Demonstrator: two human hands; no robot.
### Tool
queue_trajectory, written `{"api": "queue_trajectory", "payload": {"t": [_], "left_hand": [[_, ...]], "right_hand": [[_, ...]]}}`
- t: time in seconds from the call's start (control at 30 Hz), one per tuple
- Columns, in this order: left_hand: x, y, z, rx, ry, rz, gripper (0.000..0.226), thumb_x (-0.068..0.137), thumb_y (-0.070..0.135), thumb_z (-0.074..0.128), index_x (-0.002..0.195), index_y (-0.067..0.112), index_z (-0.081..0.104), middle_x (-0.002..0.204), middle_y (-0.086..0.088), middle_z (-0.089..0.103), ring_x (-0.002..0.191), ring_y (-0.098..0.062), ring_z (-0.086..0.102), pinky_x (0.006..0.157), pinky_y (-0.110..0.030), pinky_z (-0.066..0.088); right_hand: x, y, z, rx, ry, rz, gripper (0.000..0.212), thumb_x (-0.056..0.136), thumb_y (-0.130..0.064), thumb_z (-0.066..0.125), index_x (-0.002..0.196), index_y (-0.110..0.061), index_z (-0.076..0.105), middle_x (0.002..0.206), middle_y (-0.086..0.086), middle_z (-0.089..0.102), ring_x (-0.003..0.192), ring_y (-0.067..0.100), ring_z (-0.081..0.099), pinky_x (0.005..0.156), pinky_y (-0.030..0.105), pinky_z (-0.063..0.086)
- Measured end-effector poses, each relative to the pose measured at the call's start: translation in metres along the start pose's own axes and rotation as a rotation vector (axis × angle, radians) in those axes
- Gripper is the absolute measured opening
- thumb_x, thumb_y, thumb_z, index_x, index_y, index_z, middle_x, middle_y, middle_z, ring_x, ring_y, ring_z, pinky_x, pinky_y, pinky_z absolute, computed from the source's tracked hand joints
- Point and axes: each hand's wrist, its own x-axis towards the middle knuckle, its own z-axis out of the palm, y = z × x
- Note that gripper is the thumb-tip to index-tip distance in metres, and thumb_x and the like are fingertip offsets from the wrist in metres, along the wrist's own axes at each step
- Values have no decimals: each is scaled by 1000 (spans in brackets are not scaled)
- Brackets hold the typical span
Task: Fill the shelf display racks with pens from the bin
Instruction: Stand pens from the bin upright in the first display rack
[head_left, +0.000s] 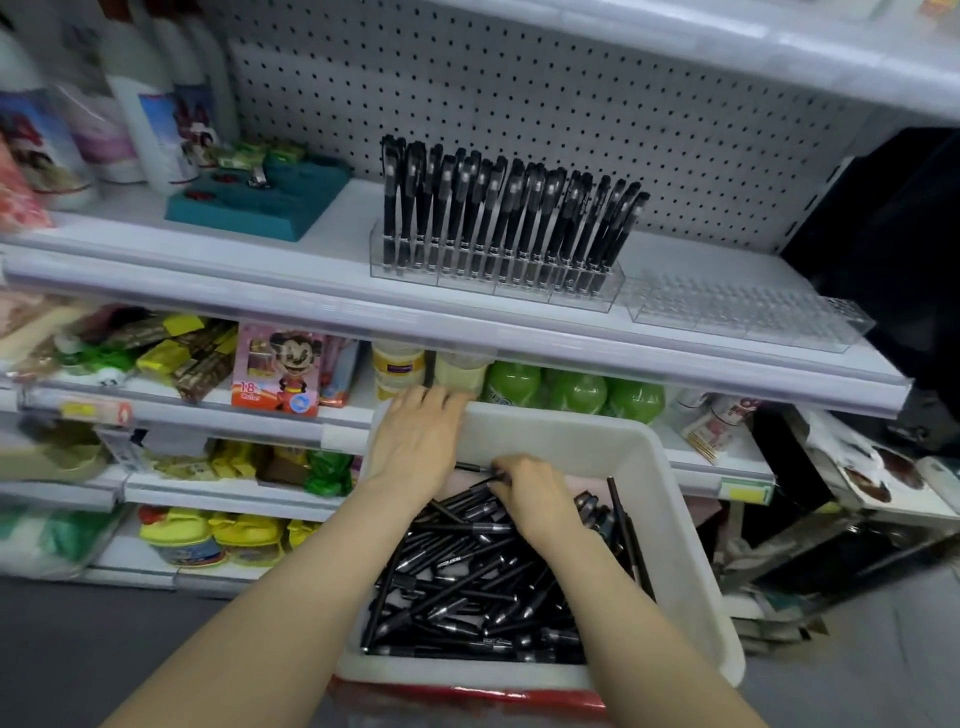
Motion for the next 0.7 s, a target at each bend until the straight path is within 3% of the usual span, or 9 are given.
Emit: {"api": "queue_trajectory", "payload": {"t": [0.23, 0.4, 0.5, 0.57, 0.7], "left_hand": [[0, 1, -1, 41, 12, 18, 42, 85, 10, 64, 125, 18, 59, 107, -7, 62, 97, -30, 55, 90, -40, 43], [2, 2, -1, 20, -9, 11, 41, 91, 11, 56, 131, 17, 55, 114, -8, 61, 105, -31, 54, 97, -41, 39], [1, 2, -2, -45, -18, 2, 47, 93, 11, 54, 139, 18, 48, 128, -7, 56, 117, -30, 49, 104, -41, 37], [2, 5, -9, -151, 3, 27, 46, 95, 15, 52, 140, 20, 47, 136, -5, 51, 123, -26, 45, 101, -40, 42], [2, 16, -29, -268, 9, 178, 40, 101, 36, 39, 133, 19, 55, 123, -1, 60, 120, -19, 45, 96, -31, 39]], "right_hand": [[1, 2, -3, -56, -7, 23, 19, 87, -26, 68, 103, -17, 63, 112, 5, 58, 104, 28, 55, 81, 34, 48], [1, 2, -16, -6, -109, 77, 13, 82, -16, 69, 92, -22, 63, 98, 4, 68, 94, 27, 62, 76, 33, 51], [2, 2, -35, 172, -177, 126, 17, 82, -12, 71, 98, -19, 69, 94, 0, 68, 86, 17, 62, 75, 25, 47], [3, 0, -60, 383, -187, 141, 16, 83, -7, 72, 97, -13, 71, 90, -1, 68, 83, 13, 62, 77, 24, 51], [3, -7, -115, 695, 11, 118, 7, 84, -5, 73, 90, -9, 70, 74, 6, 67, 58, 6, 58, 55, 19, 47]]}}
